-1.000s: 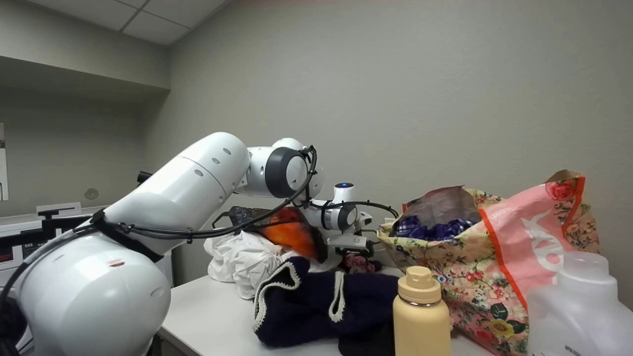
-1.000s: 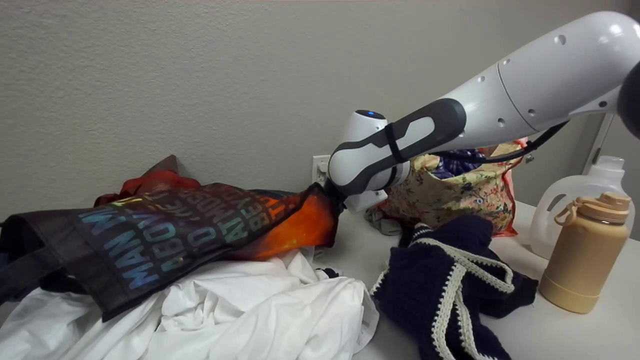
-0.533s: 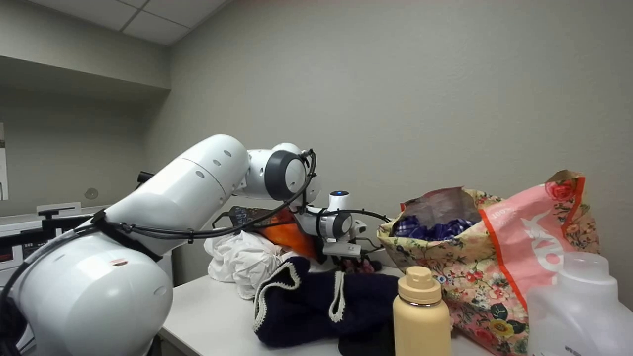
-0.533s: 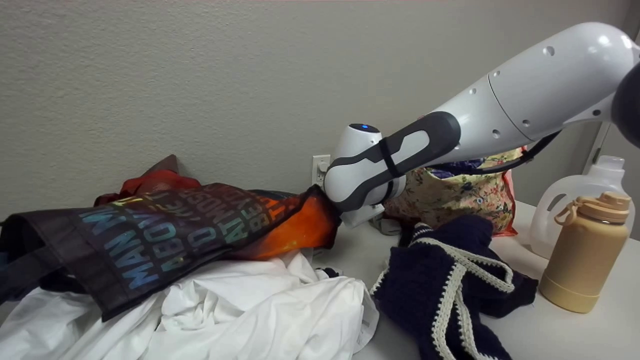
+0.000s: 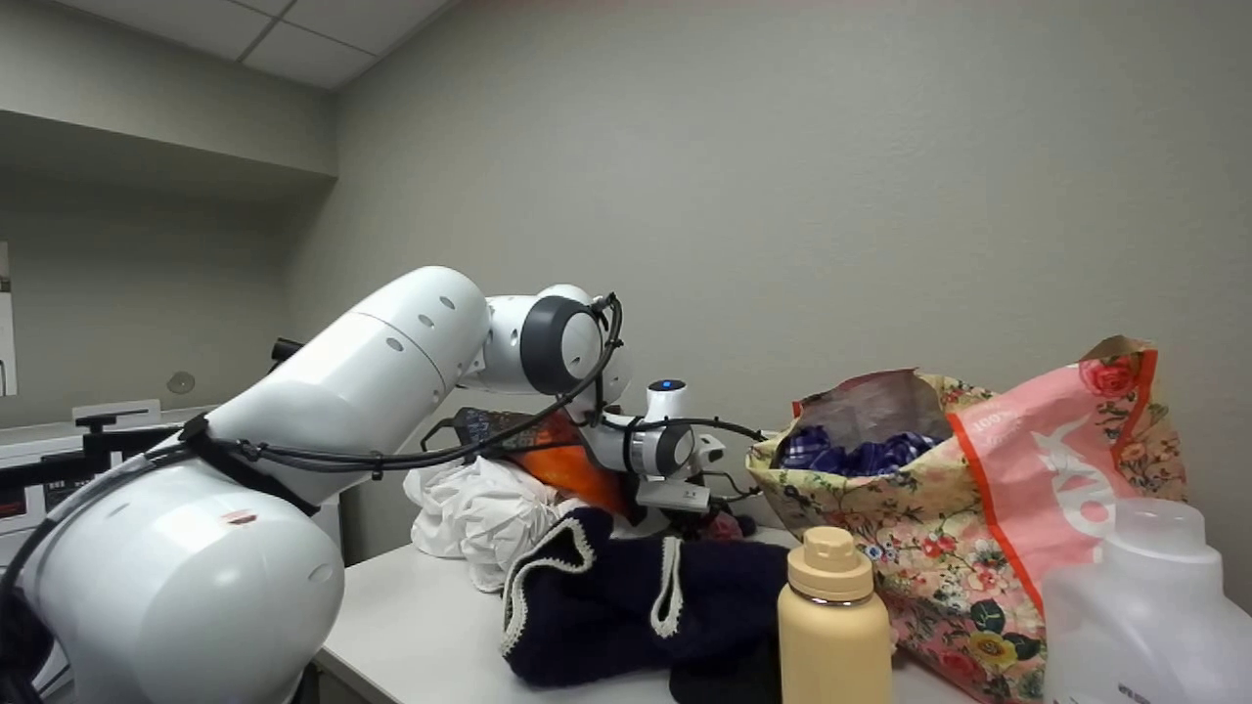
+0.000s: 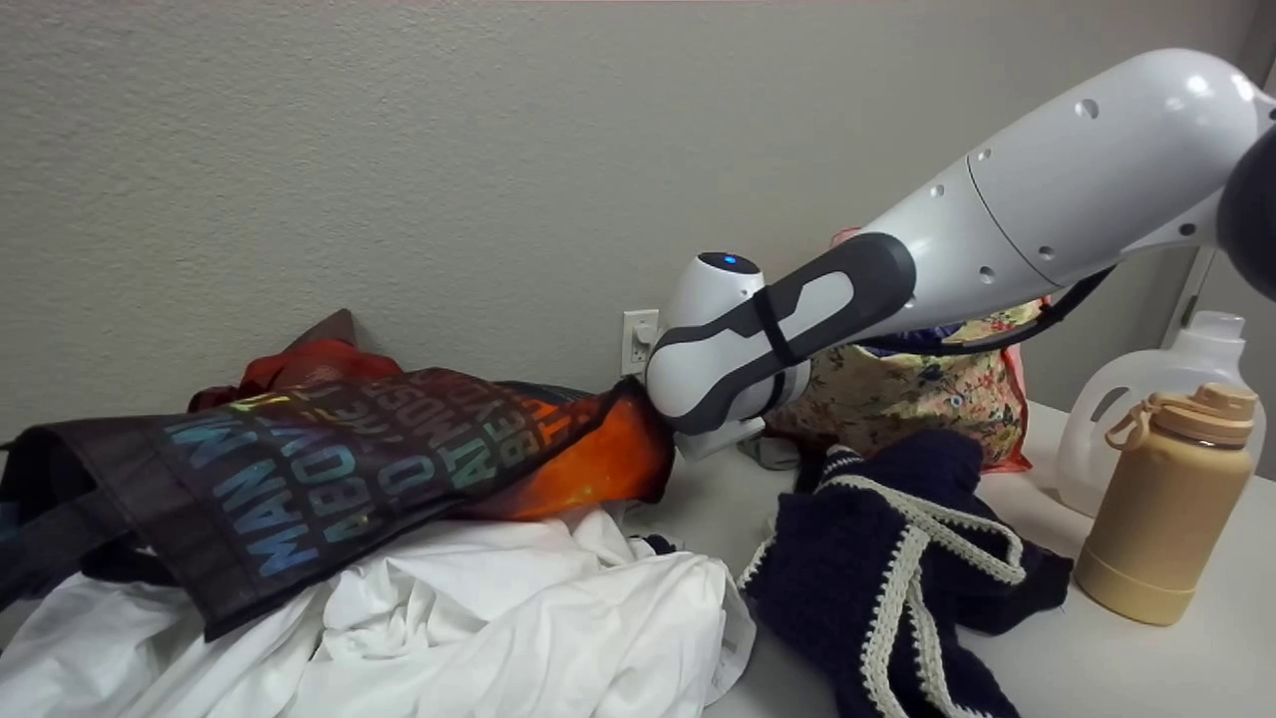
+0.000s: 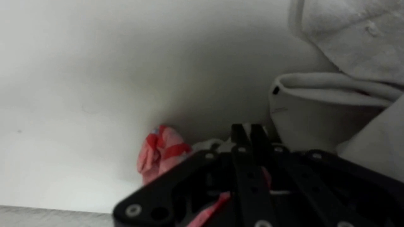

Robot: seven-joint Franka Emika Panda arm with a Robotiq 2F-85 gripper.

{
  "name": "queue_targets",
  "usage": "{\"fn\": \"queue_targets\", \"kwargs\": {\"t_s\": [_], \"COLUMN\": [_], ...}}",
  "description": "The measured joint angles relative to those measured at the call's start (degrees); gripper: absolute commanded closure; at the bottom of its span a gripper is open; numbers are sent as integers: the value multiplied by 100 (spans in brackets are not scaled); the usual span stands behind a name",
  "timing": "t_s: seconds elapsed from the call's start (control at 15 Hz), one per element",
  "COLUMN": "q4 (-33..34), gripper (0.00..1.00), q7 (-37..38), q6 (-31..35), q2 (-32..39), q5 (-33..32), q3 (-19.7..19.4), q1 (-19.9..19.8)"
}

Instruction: Move the socks to the left

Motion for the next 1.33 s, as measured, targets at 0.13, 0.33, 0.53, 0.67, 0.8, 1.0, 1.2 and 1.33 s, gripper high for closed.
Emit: {"fn": "queue_targets", "kwargs": {"t_s": [0.13,0.33,0.53,0.67,0.8,1.0,1.2,1.33], "q4": [0,2,-1,0,4,18,33,28], "gripper": [93,93,93,93,93,93,93,93], "q7": [97,261,286,285,237,-100,-750,-1139], "q6": [154,528,902,1098,1197,1223,1224,1220], "q2": [-23,-195,-536,-797,-1046,-1317,-1380,-1344], "q5": [0,0,0,1,2,23,88,92], "q3": [-62,-109,-113,-41,175,798,1703,2234], "q1": [-1,-28,-41,-53,-84,-162,-294,-333]}}
